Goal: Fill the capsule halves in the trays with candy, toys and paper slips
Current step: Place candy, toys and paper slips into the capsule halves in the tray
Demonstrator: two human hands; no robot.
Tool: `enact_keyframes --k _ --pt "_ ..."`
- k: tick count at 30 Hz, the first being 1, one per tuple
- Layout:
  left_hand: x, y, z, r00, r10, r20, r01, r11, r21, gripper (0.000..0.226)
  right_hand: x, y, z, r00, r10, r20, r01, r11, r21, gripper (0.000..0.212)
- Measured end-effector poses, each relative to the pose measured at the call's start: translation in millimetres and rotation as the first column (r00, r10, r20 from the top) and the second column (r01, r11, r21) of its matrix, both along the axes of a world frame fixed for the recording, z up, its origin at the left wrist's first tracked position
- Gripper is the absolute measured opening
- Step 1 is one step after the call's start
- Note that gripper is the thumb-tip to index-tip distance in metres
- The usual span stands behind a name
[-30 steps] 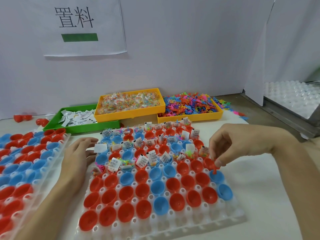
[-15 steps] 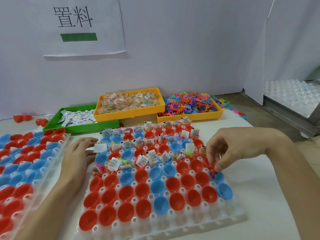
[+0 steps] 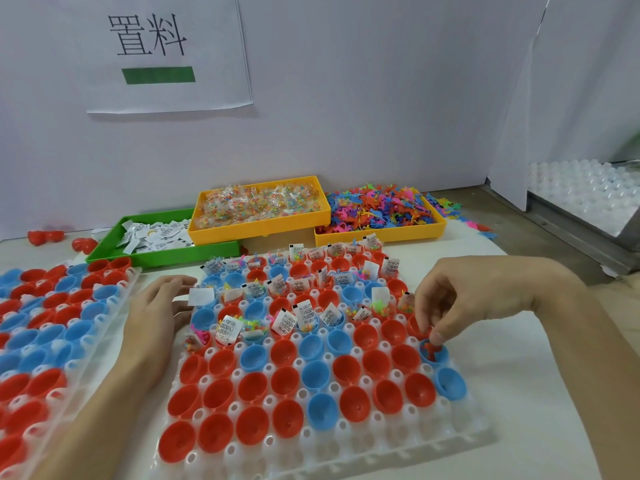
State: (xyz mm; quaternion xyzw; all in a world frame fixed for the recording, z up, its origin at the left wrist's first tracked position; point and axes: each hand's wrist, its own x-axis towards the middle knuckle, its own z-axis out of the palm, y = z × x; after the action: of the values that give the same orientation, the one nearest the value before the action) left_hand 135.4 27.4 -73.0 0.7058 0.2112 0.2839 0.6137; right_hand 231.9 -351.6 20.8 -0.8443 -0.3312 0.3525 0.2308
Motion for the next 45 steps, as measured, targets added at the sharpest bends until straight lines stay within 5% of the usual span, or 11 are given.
enact_keyframes --k 12,23,34,45 --pt "1 3 -1 1.0 0.003 -0.005 -0.003 1.0 -0.002 0.033 6 -8 2 0.996 -0.044 0.073 0.043 0.999 0.011 0.005" --pt "1 1 -2 1.0 0.013 0.005 -0.013 1.0 -0.029 0.029 37 47 9 0.81 -0.422 0.407 0.171 0.834 0.524 0.011" --pt "3 5 -5 1.0 -0.007 -0.018 0.007 1.0 -0.003 0.036 110 167 11 0.709 -0.309 0.634 0.139 0.942 0.304 0.028" --pt "5 7 -7 1.0 -0.001 -0.026 0.001 1.0 -0.008 0.029 140 212 -4 0.705 -0.343 0.621 0.292 0.938 0.186 0.027"
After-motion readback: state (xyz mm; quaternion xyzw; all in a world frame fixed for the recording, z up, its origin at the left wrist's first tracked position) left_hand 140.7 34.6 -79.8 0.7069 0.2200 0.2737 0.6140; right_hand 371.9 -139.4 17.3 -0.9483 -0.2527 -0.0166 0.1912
